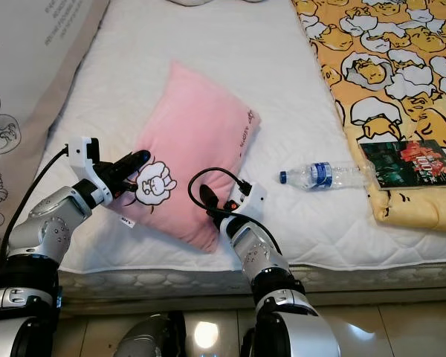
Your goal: Clean up the room
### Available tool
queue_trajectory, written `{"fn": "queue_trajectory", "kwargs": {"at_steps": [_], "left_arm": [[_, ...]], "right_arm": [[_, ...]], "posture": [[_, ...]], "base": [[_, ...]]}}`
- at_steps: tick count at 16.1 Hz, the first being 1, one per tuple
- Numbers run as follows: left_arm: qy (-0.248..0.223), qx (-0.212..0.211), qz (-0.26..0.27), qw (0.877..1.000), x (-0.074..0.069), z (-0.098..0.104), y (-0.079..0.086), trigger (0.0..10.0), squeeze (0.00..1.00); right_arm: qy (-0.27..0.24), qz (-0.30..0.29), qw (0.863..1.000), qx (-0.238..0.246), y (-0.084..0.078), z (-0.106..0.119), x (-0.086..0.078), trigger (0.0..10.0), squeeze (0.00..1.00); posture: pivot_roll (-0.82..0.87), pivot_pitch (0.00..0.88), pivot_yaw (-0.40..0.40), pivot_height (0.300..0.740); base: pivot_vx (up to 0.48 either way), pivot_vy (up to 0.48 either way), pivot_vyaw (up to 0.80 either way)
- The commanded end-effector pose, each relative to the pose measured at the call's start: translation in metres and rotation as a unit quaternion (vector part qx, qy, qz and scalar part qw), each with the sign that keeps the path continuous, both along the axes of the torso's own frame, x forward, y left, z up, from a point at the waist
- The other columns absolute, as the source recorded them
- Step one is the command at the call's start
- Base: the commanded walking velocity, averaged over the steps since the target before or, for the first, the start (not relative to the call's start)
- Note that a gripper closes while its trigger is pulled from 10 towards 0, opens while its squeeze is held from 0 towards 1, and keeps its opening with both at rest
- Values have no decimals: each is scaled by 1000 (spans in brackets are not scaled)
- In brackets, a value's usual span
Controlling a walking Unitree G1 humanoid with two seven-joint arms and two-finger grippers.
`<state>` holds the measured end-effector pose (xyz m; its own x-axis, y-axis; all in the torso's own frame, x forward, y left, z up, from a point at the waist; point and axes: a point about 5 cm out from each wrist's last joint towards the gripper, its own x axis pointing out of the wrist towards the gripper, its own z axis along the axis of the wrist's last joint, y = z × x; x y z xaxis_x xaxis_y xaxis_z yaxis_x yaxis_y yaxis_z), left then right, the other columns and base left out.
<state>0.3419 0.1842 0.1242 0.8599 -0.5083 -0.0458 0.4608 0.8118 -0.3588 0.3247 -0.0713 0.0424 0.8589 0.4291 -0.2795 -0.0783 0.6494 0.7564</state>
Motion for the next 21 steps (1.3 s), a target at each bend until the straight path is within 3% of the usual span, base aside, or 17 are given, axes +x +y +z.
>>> {"fn": "queue_trajectory", "kwargs": {"at_steps": [1, 6, 10, 14, 16, 19, 20, 21], "left_arm": [[-8, 2, -4, 1000, 2, 5, -4, 0, 0], [3, 4, 0, 1000, -2, -3, -8, 0, 0], [8, 18, -2, 1000, -3, -9, -13, 0, 0], [-17, 25, 3, 1000, -2, -5, -16, 0, 0], [-13, 32, 7, 999, -2, -7, -15, 0, 0], [-27, 38, 8, 999, 1, -7, -20, 0, 0], [-42, 57, 27, 997, 4, -3, -19, 0, 0], [-45, 57, 29, 997, 5, -2, -20, 0, 0]], "right_arm": [[13, 23, 1000, 13, 18, 1, -2, 0, 0], [-23, 40, 999, 13, 18, 20, 11, 0, 0], [-26, 33, 999, 3, 12, 18, 11, 0, 0], [-30, 23, 999, -11, 6, 20, 13, 0, 0], [-32, 12, 999, -29, -2, 17, 12, 0, 0], [-91, 22, 990, -102, -14, 33, 19, 0, 20], [-133, 6, 983, -129, -25, 49, 26, 0, 137], [-144, 7, 979, -141, -27, 54, 27, 0, 184]], "posture": [[48, 150, 47, 740], [39, 148, 35, 740], [29, 149, 41, 740], [23, 144, 40, 740], [18, 143, 41, 740], [-3, 107, 39, 740], [-7, 86, 36, 740], [-8, 84, 35, 740]], "base": [[0, 0, 0], [0, 0, 0], [0, 0, 0], [0, 0, 0], [0, 0, 0], [0, 0, 0], [0, 0, 0], [0, 0, 0]]}}
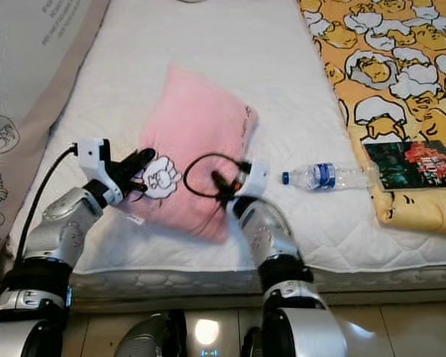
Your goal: Clean up the room
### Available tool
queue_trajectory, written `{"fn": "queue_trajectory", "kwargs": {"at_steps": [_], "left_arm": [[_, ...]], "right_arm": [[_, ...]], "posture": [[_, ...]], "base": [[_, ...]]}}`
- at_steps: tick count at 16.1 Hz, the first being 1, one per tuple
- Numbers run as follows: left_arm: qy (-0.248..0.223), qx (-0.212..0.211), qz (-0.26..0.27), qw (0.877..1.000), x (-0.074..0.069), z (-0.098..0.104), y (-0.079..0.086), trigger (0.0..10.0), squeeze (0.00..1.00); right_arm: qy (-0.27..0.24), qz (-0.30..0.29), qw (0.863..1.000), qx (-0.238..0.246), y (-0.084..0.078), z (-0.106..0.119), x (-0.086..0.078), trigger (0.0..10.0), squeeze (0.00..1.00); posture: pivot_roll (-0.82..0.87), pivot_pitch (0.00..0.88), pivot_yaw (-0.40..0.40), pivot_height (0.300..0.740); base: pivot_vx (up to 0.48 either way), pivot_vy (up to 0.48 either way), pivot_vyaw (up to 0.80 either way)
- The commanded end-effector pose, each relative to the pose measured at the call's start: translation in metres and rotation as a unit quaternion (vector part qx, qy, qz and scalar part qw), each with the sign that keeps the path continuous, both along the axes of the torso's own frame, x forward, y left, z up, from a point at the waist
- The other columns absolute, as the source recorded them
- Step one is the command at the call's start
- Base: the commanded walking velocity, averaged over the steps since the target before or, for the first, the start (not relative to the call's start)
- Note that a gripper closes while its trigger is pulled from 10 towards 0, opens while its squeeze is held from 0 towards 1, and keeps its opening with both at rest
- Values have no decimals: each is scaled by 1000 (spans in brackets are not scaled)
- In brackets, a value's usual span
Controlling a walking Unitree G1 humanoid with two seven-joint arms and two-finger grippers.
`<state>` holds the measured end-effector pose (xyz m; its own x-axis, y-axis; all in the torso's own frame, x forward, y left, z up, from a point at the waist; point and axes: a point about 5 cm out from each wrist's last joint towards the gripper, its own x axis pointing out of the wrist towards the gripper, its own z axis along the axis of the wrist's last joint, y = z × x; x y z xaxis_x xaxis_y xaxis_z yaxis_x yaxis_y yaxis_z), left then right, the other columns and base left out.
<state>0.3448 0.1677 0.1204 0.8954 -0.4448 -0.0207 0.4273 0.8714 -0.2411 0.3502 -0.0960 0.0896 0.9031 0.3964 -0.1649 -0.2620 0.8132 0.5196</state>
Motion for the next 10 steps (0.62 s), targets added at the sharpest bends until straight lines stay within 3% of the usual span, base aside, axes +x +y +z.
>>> {"fn": "queue_trajectory", "kwargs": {"at_steps": [1, 3, 4, 6, 8, 10], "left_arm": [[-10, 9, -5, 1000, 3, 5, -4, 0, 0], [-17, 10, -8, 1000, 4, 7, -6, 0, 0], [-18, 4, -3, 1000, 4, 8, -3, 0, 0], [-31, 9, 13, 999, 7, 14, 2, 0, 0], [-42, 15, 27, 999, 10, 21, 8, 0, 0], [-63, 31, 39, 997, 12, 30, 16, 0, 0]], "right_arm": [[-37, -7, 999, -12, -7, 16, 6, 0, 263], [-46, -14, 999, -2, -14, 26, 9, 0, 263], [-53, -25, 998, 20, -18, 32, 10, 0, 514], [-97, -29, 995, -8, -18, 52, 14, 0, 533], [-109, -23, 993, -34, -16, 58, 15, 0, 514], [-113, -22, 992, -59, -14, 53, 10, 0, 537]], "posture": [[-11, 73, 31, 740], [-10, 72, 27, 740], [-6, 73, 25, 740], [-2, 70, 23, 740], [4, 69, 18, 740], [8, 69, 15, 740]], "base": [[0, 0, 0], [0, 0, 0], [0, 0, 0], [0, 0, 0], [0, 0, 0], [0, 480, 325]]}}
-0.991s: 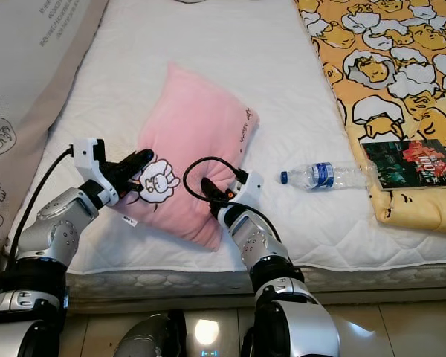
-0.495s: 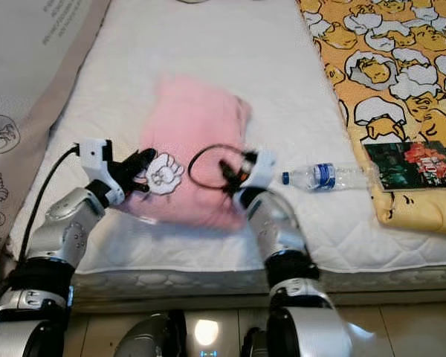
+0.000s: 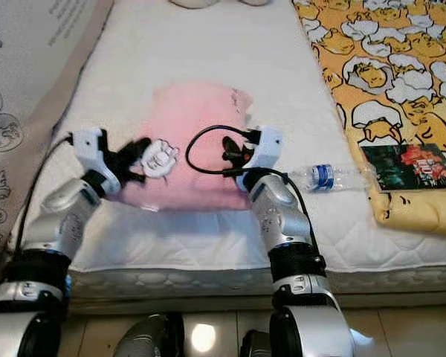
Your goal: Clean up the room
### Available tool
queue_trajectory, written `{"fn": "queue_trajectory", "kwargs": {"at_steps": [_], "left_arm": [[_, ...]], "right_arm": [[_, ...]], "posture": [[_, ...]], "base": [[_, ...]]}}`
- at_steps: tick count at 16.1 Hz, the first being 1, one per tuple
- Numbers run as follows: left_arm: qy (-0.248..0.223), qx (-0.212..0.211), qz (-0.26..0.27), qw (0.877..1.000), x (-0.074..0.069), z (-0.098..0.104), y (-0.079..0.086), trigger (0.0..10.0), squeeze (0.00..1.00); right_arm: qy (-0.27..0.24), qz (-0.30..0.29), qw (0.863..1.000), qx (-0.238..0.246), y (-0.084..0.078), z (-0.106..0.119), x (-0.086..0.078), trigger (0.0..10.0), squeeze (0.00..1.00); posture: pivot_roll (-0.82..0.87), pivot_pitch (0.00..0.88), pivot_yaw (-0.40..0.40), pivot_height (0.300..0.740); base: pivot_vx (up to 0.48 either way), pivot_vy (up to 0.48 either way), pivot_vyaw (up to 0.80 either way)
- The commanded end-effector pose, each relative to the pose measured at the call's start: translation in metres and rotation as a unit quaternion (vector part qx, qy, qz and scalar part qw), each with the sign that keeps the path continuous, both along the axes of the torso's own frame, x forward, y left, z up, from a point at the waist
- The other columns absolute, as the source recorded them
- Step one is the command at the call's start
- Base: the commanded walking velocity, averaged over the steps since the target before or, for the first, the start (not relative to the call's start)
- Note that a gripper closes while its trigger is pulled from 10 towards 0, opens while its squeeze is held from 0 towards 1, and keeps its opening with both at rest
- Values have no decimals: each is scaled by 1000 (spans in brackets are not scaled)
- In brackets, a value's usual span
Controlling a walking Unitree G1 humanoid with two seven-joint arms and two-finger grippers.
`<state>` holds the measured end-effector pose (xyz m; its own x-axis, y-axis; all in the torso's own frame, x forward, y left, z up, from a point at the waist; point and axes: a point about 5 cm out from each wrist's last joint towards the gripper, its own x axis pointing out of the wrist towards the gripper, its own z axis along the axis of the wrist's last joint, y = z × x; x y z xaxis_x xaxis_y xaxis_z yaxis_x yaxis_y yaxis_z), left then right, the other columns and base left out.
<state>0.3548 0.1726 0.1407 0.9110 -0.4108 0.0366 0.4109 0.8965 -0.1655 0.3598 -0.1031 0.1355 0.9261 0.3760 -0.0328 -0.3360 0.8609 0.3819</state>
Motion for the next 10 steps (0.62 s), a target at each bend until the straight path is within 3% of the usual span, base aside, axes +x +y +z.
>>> {"fn": "queue_trajectory", "kwargs": {"at_steps": [1, 6, 9, 10], "left_arm": [[-27, 7, 28, 999, 3, 12, 12, 0, 0], [-28, 4, 35, 999, 2, 10, 7, 0, 0], [-31, 5, 41, 999, 0, 8, 4, 0, 0], [-30, 12, 46, 998, 1, 7, 3, 0, 0]], "right_arm": [[-28, -15, 999, -20, -6, 7, -1, 0, 541], [-36, -11, 999, -38, -10, 10, 0, 0, 557], [-43, -11, 998, -53, -16, 13, 3, 0, 616], [-42, -12, 997, -57, -17, 13, 4, 0, 604]], "posture": [[7, 70, 13, 740], [3, 68, 4, 740], [3, 68, 0, 740], [3, 69, 0, 740]], "base": [[0, 480, 638], [0, 480, 566], [0, 474, 508], [0, 0, 500]]}}
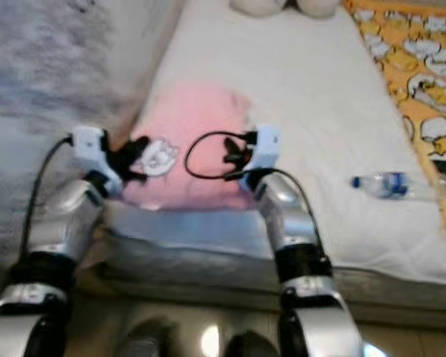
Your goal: Clean up the room
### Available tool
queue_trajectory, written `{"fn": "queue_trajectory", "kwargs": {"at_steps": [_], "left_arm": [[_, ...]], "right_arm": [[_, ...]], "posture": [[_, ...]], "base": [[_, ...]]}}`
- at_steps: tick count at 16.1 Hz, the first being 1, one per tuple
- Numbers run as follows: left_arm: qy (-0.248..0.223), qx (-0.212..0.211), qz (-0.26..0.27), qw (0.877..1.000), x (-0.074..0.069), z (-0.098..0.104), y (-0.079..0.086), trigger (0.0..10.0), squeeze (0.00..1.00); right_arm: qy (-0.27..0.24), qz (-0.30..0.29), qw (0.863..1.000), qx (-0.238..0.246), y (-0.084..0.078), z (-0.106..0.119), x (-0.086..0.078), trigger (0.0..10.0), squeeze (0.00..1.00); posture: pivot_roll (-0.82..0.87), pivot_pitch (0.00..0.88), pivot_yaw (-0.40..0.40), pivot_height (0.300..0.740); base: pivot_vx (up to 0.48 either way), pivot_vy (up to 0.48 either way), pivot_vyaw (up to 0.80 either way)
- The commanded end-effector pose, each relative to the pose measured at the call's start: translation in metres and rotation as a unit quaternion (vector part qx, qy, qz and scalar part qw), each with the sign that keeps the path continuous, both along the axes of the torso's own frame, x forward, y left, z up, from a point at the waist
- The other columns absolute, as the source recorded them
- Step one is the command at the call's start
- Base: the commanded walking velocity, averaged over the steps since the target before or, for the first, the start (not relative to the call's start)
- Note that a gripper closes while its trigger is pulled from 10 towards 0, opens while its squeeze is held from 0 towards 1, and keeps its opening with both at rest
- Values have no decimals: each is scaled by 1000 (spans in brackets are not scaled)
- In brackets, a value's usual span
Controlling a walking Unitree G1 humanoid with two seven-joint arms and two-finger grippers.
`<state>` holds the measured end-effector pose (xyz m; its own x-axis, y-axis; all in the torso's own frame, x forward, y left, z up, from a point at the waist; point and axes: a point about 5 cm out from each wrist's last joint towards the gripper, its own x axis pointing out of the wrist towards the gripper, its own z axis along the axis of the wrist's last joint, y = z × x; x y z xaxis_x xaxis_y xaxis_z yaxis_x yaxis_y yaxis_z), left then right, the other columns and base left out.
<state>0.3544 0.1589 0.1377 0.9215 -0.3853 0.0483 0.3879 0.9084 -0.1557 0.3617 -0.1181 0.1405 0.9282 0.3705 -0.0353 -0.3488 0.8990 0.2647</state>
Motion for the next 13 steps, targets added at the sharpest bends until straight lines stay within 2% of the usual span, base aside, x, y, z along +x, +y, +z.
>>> {"fn": "queue_trajectory", "kwargs": {"at_steps": [1, 2, 3, 4, 5, 8, 9, 13], "left_arm": [[-23, 15, 35, 999, 1, 9, 15, 0, 0], [-22, 25, 38, 999, 1, 8, 14, 0, 0], [-21, 39, 43, 998, 2, 7, 12, 0, 0], [-24, 44, 43, 998, 2, 7, 11, 0, 0], [-26, 44, 41, 998, 2, 8, 11, 0, 0], [-23, 50, 43, 998, 3, 7, 6, 0, 0], [-18, 53, 42, 998, 3, 7, 4, 10000, 0], [-16, 60, 39, 997, 5, 6, -1, 10000, 0]], "right_arm": [[-18, -12, 1000, -1, -4, 8, 4, 0, 592], [-13, -13, 1000, -6, -7, 7, 5, 0, 576], [5, -14, 999, -29, -12, 2, 7, 3098, 173], [10, -23, 998, -50, -15, -1, 8, 10000, 157], [10, -28, 998, -54, -17, -1, 8, 10000, 0], [9, -34, 998, -57, -19, -1, 8, 10000, 0], [9, -33, 998, -58, -19, -1, 8, 10000, 0], [-4, -35, 997, -63, -21, 2, 8, 10000, 0]], "posture": [[2, 71, -1, 740], [3, 73, -1, 740], [3, 77, -2, 740], [3, 78, -1, 740], [2, 82, 0, 740], [-2, 83, 1, 740], [-2, 83, 1, 740], [-6, 82, 4, 740]], "base": [[0, 0, 500], [0, 0, 500], [0, 0, 0], [0, 0, 0], [0, 0, 0], [0, 0, 0], [0, 0, 0], [0, 0, 0]]}}
